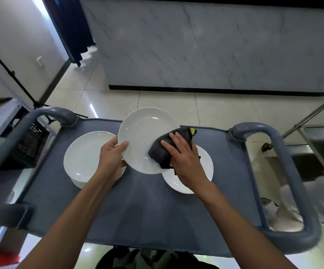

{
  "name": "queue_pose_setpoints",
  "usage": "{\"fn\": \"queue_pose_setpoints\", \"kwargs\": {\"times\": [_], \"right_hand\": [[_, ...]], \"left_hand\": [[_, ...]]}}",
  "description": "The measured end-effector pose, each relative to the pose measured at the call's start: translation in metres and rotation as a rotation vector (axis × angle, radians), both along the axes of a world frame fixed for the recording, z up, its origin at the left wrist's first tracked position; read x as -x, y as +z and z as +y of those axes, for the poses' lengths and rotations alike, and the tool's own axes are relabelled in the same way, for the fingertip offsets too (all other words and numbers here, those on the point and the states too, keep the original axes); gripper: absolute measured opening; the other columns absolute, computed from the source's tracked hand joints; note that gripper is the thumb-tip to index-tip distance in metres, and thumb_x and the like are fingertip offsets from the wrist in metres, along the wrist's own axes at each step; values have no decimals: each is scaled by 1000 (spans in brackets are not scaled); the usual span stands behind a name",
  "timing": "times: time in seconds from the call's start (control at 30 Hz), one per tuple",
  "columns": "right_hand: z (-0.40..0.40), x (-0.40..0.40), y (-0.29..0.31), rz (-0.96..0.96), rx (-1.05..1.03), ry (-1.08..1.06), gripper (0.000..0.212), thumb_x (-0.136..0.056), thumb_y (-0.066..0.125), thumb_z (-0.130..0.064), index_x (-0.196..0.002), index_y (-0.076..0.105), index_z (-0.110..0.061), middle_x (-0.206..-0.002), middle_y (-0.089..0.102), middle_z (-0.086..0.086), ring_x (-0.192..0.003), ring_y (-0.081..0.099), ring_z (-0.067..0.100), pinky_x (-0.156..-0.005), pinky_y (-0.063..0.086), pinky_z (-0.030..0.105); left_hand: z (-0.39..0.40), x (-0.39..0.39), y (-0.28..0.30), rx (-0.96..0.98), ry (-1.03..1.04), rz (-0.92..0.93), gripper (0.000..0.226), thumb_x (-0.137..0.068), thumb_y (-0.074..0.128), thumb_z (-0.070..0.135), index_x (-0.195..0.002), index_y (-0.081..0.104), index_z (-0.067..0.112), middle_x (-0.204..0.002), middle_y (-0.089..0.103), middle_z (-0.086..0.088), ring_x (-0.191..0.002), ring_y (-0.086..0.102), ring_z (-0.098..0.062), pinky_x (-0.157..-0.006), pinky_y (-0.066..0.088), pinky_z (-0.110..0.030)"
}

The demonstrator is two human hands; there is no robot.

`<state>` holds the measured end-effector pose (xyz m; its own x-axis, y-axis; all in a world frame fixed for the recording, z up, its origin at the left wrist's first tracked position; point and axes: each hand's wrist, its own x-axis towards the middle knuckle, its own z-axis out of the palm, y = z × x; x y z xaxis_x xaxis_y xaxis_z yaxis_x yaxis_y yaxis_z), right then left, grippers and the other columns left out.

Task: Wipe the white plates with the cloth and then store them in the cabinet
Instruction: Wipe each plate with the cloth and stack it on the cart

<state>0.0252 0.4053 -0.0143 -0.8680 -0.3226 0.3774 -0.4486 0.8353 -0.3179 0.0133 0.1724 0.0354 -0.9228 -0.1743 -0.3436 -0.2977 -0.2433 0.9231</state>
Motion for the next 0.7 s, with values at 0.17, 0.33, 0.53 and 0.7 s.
{"fn": "queue_pose_setpoints", "kwargs": {"times": [0.17, 0.33, 0.53, 0.7], "right_hand": [[13, 16, 8, 6, 25, -31, 56, -97, 51, -6, -150, 42, -23, -160, 32, 8, -151, 21, 24, -117, 21, 58], [20, 30, 17, 18, 51, -57, 55, -99, 51, -9, -151, 40, -23, -161, 29, 7, -152, 17, 24, -119, 19, 57], [17, 41, 27, 42, 40, -39, 57, -99, 52, -13, -153, 37, -24, -162, 28, 7, -153, 16, 23, -121, 12, 57], [5, 40, 35, 47, 43, -10, 56, -101, 50, -13, -154, 34, -23, -163, 24, 9, -153, 13, 24, -122, 8, 54]], "left_hand": [[12, -9, 1, -1, -18, 21, 26, -99, 53, 1, -101, 73, 19, -84, 73, -4, -83, 61, -30, -75, 42, -48], [24, -14, 6, 21, -84, 41, 25, -98, 54, 0, -106, 72, 15, -91, 77, -8, -77, 71, -24, -56, 57, -33], [36, -16, 2, 38, -182, 46, 29, -98, 54, 1, -117, 70, 15, -108, 75, -16, -93, 70, -32, -66, 60, -39], [42, -16, -1, 43, -252, 75, 34, -95, 55, 0, -121, 71, 15, -112, 74, -17, -101, 70, -39, -71, 58, -44]]}}
